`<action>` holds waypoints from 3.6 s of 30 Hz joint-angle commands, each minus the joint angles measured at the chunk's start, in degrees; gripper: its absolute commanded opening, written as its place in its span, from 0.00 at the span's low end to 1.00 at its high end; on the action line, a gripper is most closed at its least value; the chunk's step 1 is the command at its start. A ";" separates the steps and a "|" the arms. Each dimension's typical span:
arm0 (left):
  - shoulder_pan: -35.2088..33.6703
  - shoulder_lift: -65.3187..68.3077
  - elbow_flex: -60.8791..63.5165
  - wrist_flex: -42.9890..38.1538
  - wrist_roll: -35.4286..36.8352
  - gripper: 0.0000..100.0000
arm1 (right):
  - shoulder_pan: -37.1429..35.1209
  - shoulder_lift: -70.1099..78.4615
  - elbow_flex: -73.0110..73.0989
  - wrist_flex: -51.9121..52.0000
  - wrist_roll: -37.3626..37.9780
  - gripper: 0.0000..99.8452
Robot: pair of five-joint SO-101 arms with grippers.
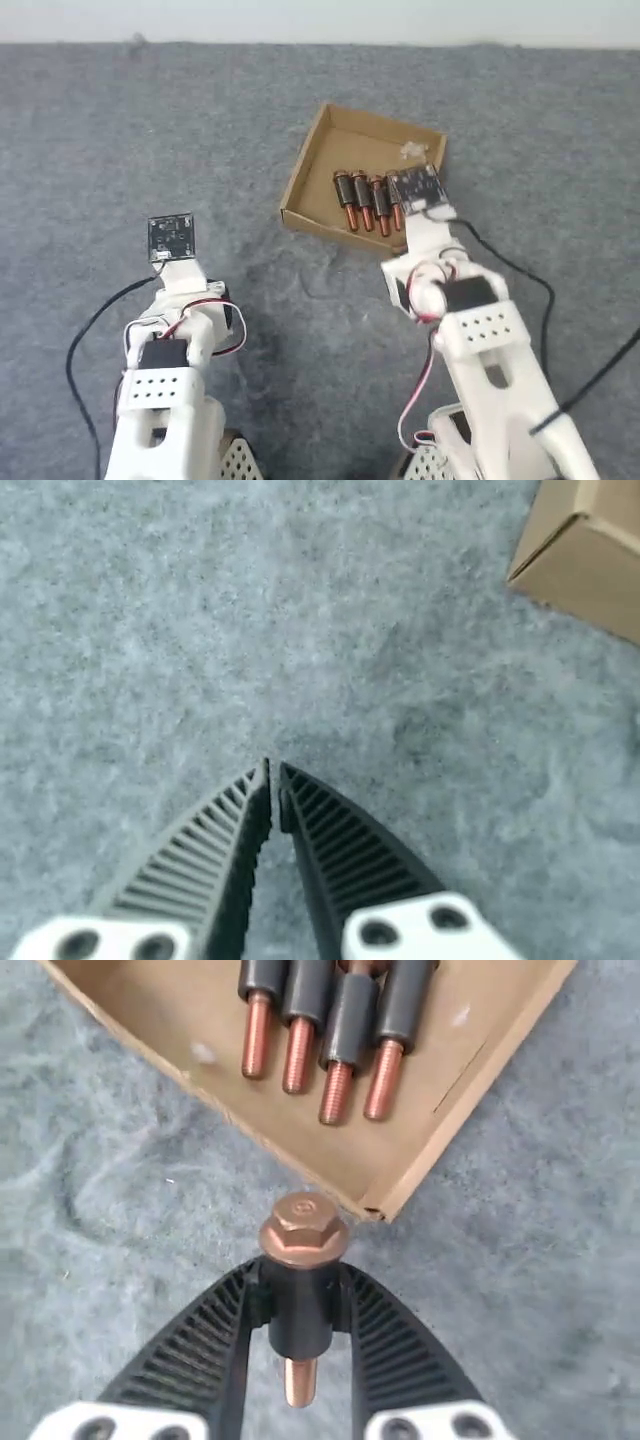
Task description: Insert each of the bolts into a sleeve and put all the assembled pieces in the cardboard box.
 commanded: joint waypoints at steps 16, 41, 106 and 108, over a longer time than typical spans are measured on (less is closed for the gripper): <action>1.49 -0.70 -3.74 3.52 -4.92 0.01 | 3.65 34.77 -58.11 22.11 1.23 0.01; 1.67 -1.32 -2.42 1.14 -7.65 0.01 | 3.74 79.87 -100.31 30.29 1.23 0.08; 2.55 -1.41 -2.42 1.32 -7.82 0.01 | 13.05 -29.93 7.30 6.02 3.69 0.01; 2.55 -1.41 -2.51 1.32 -7.82 0.01 | 12.88 -35.12 10.11 6.02 3.78 0.01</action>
